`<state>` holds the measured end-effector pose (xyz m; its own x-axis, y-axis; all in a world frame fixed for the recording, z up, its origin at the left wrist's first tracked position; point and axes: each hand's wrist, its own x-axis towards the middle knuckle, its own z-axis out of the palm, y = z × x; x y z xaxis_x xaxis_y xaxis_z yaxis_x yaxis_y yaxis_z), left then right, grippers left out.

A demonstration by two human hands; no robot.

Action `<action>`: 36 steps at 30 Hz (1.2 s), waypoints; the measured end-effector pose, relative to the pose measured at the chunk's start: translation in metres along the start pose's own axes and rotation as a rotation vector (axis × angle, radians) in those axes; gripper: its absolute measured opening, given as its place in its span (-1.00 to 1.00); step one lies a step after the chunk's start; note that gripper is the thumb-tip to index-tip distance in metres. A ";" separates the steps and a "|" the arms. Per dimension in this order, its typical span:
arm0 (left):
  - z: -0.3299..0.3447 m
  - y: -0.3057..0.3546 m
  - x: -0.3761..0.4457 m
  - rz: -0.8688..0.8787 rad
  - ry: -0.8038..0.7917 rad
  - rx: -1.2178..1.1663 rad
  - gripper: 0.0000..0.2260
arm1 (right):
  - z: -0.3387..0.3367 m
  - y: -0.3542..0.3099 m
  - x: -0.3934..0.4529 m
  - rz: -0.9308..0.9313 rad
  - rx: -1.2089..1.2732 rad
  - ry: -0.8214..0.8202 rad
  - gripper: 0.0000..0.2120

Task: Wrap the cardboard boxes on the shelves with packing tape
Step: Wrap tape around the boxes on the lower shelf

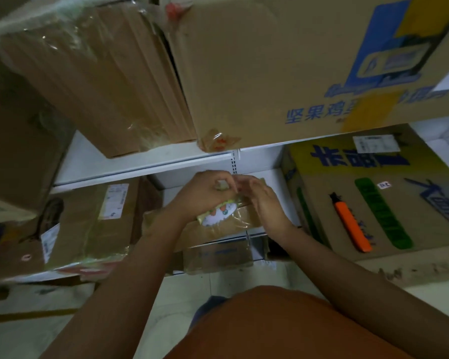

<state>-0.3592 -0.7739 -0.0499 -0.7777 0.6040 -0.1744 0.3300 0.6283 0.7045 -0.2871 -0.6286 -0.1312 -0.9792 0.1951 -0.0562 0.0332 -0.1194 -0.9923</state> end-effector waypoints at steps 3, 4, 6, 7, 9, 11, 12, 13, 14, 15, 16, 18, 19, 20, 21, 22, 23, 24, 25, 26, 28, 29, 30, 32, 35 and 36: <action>0.011 -0.001 0.005 -0.026 -0.028 -0.039 -0.91 | -0.003 -0.004 -0.015 0.016 -0.059 -0.016 -0.82; 0.012 -0.002 0.006 -0.032 -0.034 -0.051 -0.92 | -0.003 -0.002 -0.015 0.005 -0.074 -0.018 -0.87; 0.012 -0.004 0.005 -0.025 -0.039 -0.044 -0.89 | -0.002 0.004 -0.013 -0.019 -0.053 0.003 -0.82; 0.013 -0.005 0.004 -0.026 -0.034 -0.038 -0.88 | -0.001 0.007 -0.010 -0.025 -0.024 0.013 -0.80; 0.014 -0.007 0.003 -0.049 -0.005 0.019 -0.84 | 0.001 0.011 -0.005 -0.024 0.012 0.046 -0.80; 0.015 -0.010 -0.002 -0.090 0.059 0.129 -0.48 | 0.002 0.016 -0.002 -0.028 -0.003 0.088 -0.78; 0.015 -0.013 -0.008 -0.092 0.116 0.131 -0.31 | 0.003 0.018 -0.001 -0.032 -0.014 0.111 -0.77; 0.018 -0.017 -0.015 -0.077 0.178 0.070 -0.19 | 0.004 0.019 0.001 -0.034 -0.025 0.132 -0.77; 0.022 -0.026 -0.025 -0.072 0.219 -0.001 -0.12 | 0.004 0.020 0.004 -0.037 -0.050 0.150 -0.77; 0.028 -0.036 -0.034 -0.074 0.238 -0.040 -0.10 | 0.005 0.021 0.006 -0.047 -0.080 0.163 -0.77; 0.035 -0.047 -0.042 -0.078 0.254 -0.034 -0.13 | 0.005 0.021 0.007 -0.056 -0.101 0.171 -0.77; 0.051 -0.066 -0.047 -0.124 0.329 -0.042 -0.32 | 0.006 0.022 0.010 -0.041 -0.120 0.176 -0.78; 0.057 -0.070 -0.046 -0.165 0.394 -0.081 -0.46 | 0.007 0.022 0.011 -0.025 -0.120 0.175 -0.77; 0.060 -0.069 -0.045 -0.192 0.463 -0.088 -0.58 | 0.008 0.021 0.012 -0.016 -0.116 0.177 -0.76; 0.064 -0.068 -0.043 -0.179 0.536 -0.065 -0.65 | 0.007 0.020 0.011 -0.010 -0.110 0.185 -0.76; 0.067 -0.067 -0.042 -0.151 0.583 -0.016 -0.66 | 0.004 0.017 0.010 -0.020 -0.126 0.206 -0.76; 0.070 -0.067 -0.038 -0.118 0.601 0.039 -0.65 | -0.001 0.013 0.008 -0.049 -0.171 0.246 -0.77; 0.071 -0.065 -0.035 -0.096 0.595 0.090 -0.63 | -0.009 0.010 0.005 -0.084 -0.225 0.292 -0.78; 0.071 -0.063 -0.030 -0.077 0.577 0.134 -0.60 | -0.018 0.008 0.001 -0.097 -0.259 0.349 -0.77; 0.071 -0.060 -0.024 -0.076 0.553 0.171 -0.59 | -0.028 0.006 -0.003 -0.101 -0.282 0.405 -0.76; 0.070 -0.057 -0.013 -0.122 0.521 0.203 -0.57 | -0.043 0.004 -0.007 -0.076 -0.289 0.479 -0.75; 0.070 -0.055 -0.008 -0.141 0.522 0.198 -0.55 | -0.047 0.005 -0.006 -0.046 -0.269 0.486 -0.74; 0.069 -0.053 -0.005 -0.151 0.528 0.191 -0.55 | -0.049 0.005 -0.003 -0.020 -0.247 0.473 -0.74; 0.069 -0.052 0.001 -0.165 0.548 0.185 -0.59 | -0.048 0.003 0.006 0.070 -0.205 0.427 -0.78; 0.067 -0.049 0.009 -0.225 0.521 0.174 -0.45 | -0.054 0.006 0.025 0.271 -0.017 0.386 -0.88; 0.068 -0.048 0.012 -0.239 0.515 0.181 -0.39 | -0.055 0.007 0.028 0.318 0.069 0.384 -0.86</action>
<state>-0.3477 -0.7636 -0.1321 -0.9861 0.1487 0.0744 0.1649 0.8184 0.5505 -0.3029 -0.5705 -0.1458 -0.7777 0.4813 -0.4045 0.2920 -0.2932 -0.9104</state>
